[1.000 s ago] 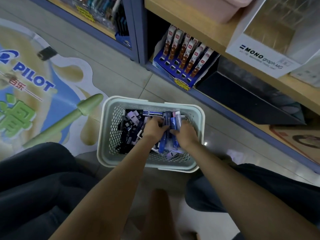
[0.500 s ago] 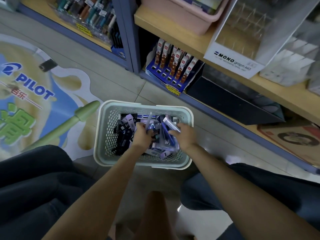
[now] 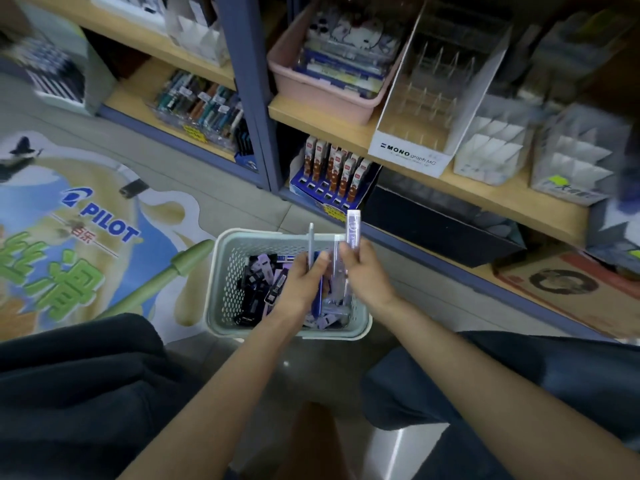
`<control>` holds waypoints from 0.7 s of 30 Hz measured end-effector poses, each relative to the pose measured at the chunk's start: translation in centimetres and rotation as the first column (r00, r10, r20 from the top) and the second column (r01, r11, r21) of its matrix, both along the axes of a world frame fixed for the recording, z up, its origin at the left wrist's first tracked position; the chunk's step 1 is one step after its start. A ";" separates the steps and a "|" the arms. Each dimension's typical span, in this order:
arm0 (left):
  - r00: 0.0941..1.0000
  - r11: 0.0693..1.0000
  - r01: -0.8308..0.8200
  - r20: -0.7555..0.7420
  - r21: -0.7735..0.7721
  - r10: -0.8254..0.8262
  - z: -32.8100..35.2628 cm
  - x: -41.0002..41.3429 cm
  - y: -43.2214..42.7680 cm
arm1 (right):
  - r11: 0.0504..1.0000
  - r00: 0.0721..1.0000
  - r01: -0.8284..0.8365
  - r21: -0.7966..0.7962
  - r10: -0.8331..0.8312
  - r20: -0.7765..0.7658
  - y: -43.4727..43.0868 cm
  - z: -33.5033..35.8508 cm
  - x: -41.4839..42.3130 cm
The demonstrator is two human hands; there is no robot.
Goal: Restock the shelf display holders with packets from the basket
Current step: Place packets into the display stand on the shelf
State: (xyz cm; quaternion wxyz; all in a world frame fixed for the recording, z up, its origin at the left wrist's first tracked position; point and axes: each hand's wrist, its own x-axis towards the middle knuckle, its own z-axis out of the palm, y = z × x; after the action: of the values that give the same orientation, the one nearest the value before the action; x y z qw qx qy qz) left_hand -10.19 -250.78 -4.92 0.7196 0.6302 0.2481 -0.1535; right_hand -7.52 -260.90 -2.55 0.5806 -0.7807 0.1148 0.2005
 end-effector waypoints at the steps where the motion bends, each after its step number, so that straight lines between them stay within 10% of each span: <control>1: 0.999 1.000 0.019 0.038 -0.008 -0.019 0.9 -0.3 -0.4 | 0.998 0.998 0.054 0.039 -0.055 0.014 -0.2 0.6 -0.3; 9: 0.947 0.965 0.148 0.249 0.215 -0.201 5.6 -2.1 -1.7 | 0.914 0.959 0.273 0.301 -0.284 -0.009 -1.9 5.1 -3.0; 21: 0.770 0.833 0.409 0.350 0.373 -0.534 9.1 -2.6 -6.4 | 0.836 0.796 0.542 0.090 -0.545 0.263 -7.6 9.7 -6.9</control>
State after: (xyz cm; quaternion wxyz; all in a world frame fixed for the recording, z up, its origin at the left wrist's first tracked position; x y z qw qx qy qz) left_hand -12.76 -257.19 4.16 0.5988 0.7839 -0.0701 -0.1483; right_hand -14.44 -268.51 7.12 0.6279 -0.7321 0.2500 -0.0853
